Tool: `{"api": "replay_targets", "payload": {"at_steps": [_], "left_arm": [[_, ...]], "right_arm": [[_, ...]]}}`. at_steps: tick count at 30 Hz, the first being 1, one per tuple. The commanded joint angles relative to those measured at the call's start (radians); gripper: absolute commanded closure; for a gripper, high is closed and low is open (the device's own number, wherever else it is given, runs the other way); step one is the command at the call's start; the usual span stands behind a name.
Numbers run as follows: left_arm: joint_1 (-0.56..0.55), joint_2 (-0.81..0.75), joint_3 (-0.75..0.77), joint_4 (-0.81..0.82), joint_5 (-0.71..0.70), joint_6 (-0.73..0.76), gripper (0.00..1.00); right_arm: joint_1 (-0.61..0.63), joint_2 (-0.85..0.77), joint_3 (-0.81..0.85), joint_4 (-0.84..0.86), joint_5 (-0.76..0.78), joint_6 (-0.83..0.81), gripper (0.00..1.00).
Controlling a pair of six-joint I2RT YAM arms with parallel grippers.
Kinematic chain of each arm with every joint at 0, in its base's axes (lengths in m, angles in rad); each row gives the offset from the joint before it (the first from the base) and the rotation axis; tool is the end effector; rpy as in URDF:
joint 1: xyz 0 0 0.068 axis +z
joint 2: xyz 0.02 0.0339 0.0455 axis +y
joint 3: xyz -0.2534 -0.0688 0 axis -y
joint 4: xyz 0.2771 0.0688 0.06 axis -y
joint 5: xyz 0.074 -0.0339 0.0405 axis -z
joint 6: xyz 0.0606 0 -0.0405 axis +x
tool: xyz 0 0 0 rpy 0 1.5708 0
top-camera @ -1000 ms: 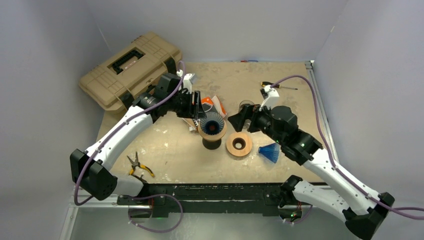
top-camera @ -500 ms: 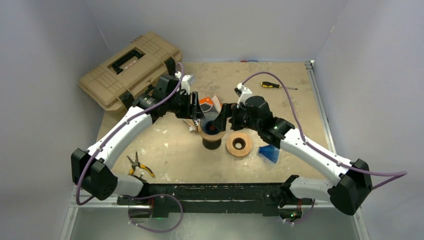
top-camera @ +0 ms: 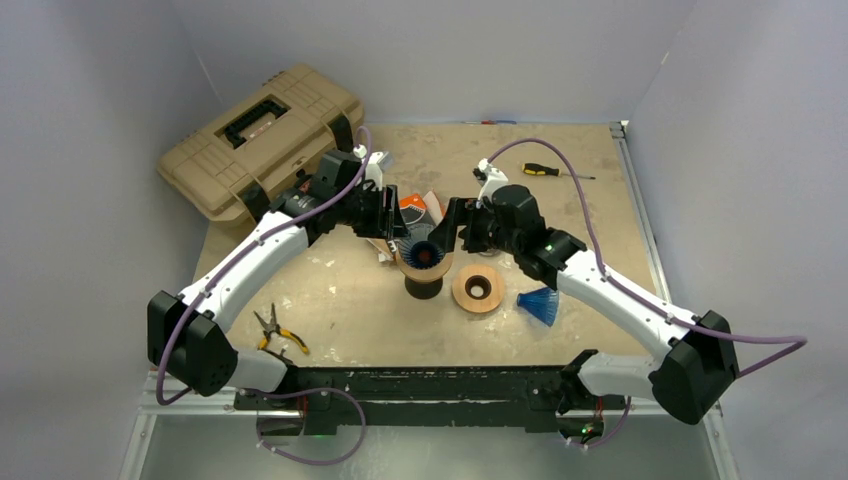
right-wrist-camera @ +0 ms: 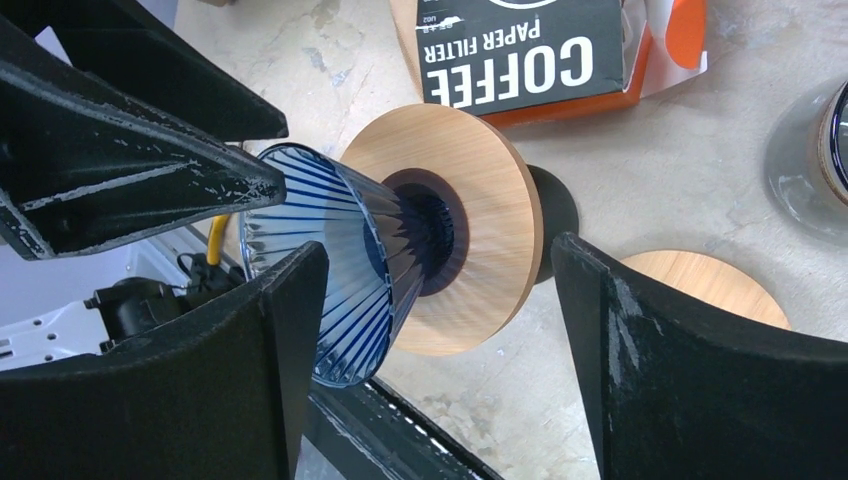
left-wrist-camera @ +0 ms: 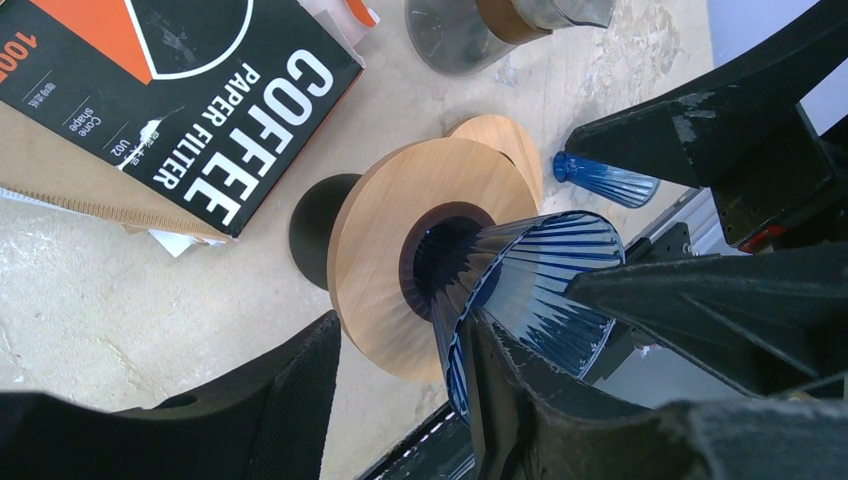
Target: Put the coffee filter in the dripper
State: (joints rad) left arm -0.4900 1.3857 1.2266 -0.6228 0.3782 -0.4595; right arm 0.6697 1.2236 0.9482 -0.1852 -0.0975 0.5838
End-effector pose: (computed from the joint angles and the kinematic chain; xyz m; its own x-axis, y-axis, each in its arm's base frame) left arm 0.2974 -0.1840 0.2861 -0.8537 -0.0118 -0.5206 0.3235 0.7715 -0.5479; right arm 0.2606 0.2139 0.2745 -0.6690 0.1700 -0.7236 -0.3804 0.7580 0.5299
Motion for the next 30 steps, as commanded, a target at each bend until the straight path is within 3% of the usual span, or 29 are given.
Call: {"api": "replay_targets", "payload": {"at_steps": [1, 7, 14, 24, 30], "left_arm": [[0.010, 0.001, -0.011, 0.045, -0.005, 0.018, 0.54], [0.011, 0.012, -0.013, 0.054, -0.001, 0.016, 0.55], [0.011, 0.003, -0.031, 0.070, 0.013, 0.013, 0.52], [0.012, -0.055, -0.032, 0.093, 0.004, 0.010, 0.46], [0.011, -0.149, -0.044, 0.118, -0.044, 0.007, 0.35]], "right_arm": [[-0.017, 0.011, 0.045, 0.041, -0.002, -0.004, 0.19], [-0.039, 0.028, 0.049, 0.050, -0.021, -0.009, 0.33], [-0.058, 0.033, 0.046, 0.040, -0.031, -0.006, 0.42], [-0.061, -0.023, 0.041, 0.046, -0.072, -0.009, 0.34], [-0.062, -0.096, 0.031, 0.052, -0.079, -0.012, 0.29]]}}
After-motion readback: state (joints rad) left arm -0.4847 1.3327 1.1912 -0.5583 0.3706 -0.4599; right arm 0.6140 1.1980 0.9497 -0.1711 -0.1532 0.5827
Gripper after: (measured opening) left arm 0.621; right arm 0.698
